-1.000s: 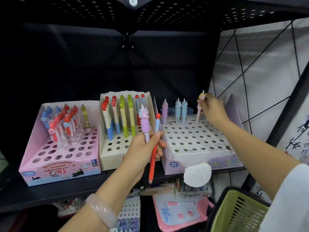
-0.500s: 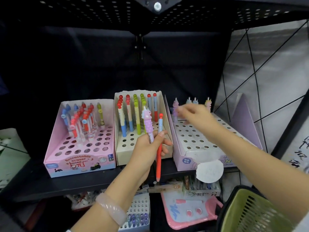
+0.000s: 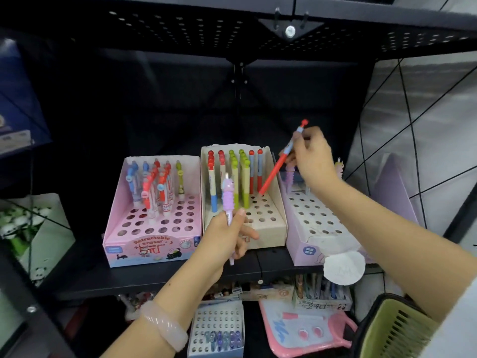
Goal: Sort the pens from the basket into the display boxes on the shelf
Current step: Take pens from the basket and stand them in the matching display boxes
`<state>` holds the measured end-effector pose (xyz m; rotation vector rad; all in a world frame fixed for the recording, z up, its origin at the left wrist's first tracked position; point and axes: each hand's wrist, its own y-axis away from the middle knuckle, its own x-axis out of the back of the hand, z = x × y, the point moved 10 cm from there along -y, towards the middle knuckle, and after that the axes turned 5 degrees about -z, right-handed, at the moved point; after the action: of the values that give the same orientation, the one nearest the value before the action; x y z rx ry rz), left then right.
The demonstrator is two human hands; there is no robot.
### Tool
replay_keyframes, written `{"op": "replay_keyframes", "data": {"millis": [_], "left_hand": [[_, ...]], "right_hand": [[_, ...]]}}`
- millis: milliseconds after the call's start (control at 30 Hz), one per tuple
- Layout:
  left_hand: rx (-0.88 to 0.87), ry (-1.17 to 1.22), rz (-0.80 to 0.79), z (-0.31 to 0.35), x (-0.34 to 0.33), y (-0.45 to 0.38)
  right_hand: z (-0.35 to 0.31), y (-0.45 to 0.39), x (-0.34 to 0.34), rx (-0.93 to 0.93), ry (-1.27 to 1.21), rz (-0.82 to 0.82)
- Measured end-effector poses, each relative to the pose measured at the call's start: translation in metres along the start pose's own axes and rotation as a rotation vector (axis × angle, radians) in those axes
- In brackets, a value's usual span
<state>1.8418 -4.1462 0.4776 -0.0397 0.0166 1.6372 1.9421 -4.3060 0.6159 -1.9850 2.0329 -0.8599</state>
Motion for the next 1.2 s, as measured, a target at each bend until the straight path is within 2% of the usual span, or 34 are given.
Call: {"op": "replay_keyframes", "data": {"millis": [67,233,367,500,567,633,733,800,900,967,1067,1200], "left_hand": [[0.024,-0.031,0.011,-0.003,0.01,0.002],[0.038,0.057,0.036,-0.007,0.028,0.004],[0.01,0.148,0.048,-0.005,0.039,0.006],[-0.038,0.101,0.058,0.0,0.042,0.008],[-0.067,0.061,0.057,0.003,0.041,0.009],[-0.095,0.041,0.058,0.007,0.04,0.009],[-0.14,0.052,0.048,0.013,0.033,0.007],[-0.164,0.062,0.035,0.018,0.024,0.005],[-0.178,0.069,0.011,0.023,0.007,0.001],[-0.186,0.062,-0.01,0.026,-0.006,-0.001],[-0.255,-0.05,-0.007,0.035,-0.015,-0.004],[-0.34,-0.31,-0.029,0.047,-0.022,-0.006]], "right_hand": [[-0.005,-0.007,-0.004,0.055,0.09,0.039],[-0.004,-0.006,-0.047,0.184,0.414,-0.044],[0.005,0.0,-0.07,0.18,0.535,-0.149],[0.015,0.004,-0.095,0.113,0.698,-0.342],[0.018,0.004,-0.094,0.079,0.729,-0.357],[0.017,0.003,-0.081,0.073,0.675,-0.287],[-0.005,0.014,-0.053,0.149,0.428,-0.099],[-0.014,0.03,-0.056,0.174,0.211,-0.201],[-0.007,0.059,-0.078,0.082,0.041,-0.499],[-0.002,0.067,-0.078,0.043,-0.041,-0.557],[0.001,0.057,-0.056,0.0,-0.155,-0.466],[0.008,0.02,0.006,-0.03,-0.229,-0.143]]}}
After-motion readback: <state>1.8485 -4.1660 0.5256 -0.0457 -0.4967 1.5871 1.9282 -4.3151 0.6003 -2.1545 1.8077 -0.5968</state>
